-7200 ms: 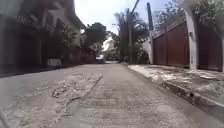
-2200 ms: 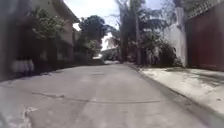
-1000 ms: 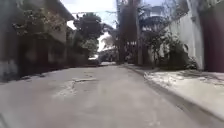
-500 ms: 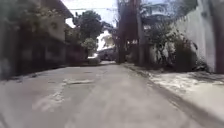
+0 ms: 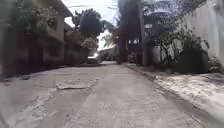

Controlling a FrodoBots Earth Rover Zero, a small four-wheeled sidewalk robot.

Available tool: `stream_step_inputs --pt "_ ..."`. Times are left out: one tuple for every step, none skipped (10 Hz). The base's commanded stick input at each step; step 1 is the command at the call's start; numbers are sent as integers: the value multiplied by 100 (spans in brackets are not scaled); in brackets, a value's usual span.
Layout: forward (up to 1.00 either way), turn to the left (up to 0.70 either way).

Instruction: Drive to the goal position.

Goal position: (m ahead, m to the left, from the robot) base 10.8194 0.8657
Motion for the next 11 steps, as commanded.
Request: stream_step_inputs --pt "98 -2" --pt "98 0" --pt "98 0" --pt "98 0" --pt "98 0" --pt "98 0" --pt "98 0" --pt "98 0" --pt "98 0" --pt "98 0" --pt "99 0"
